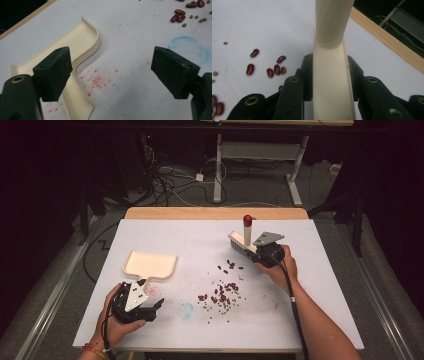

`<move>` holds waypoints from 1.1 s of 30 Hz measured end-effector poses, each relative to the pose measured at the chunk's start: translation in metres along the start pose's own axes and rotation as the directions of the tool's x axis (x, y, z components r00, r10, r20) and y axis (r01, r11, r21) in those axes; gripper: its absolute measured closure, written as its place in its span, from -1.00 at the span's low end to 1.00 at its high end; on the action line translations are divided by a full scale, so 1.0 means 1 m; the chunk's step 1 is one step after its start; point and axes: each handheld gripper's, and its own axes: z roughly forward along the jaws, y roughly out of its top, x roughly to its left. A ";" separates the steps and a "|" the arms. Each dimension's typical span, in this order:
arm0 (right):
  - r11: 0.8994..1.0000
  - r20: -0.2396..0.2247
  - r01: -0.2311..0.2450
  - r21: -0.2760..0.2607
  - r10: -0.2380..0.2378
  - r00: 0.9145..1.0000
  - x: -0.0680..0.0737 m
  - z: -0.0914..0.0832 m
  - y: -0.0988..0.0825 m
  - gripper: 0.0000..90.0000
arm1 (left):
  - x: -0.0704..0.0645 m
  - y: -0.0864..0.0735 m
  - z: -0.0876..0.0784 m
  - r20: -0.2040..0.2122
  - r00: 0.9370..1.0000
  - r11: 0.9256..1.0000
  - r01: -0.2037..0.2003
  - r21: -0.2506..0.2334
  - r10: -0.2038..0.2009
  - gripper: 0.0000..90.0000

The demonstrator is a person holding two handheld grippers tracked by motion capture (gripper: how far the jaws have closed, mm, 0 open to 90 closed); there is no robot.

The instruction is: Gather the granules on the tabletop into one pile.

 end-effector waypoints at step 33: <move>0.977 -0.187 0.177 -0.119 -0.197 0.962 0.073 -0.047 0.002 0.50 | -0.005 0.000 -0.001 -0.027 0.999 1.000 -0.027 0.004 0.027 -0.61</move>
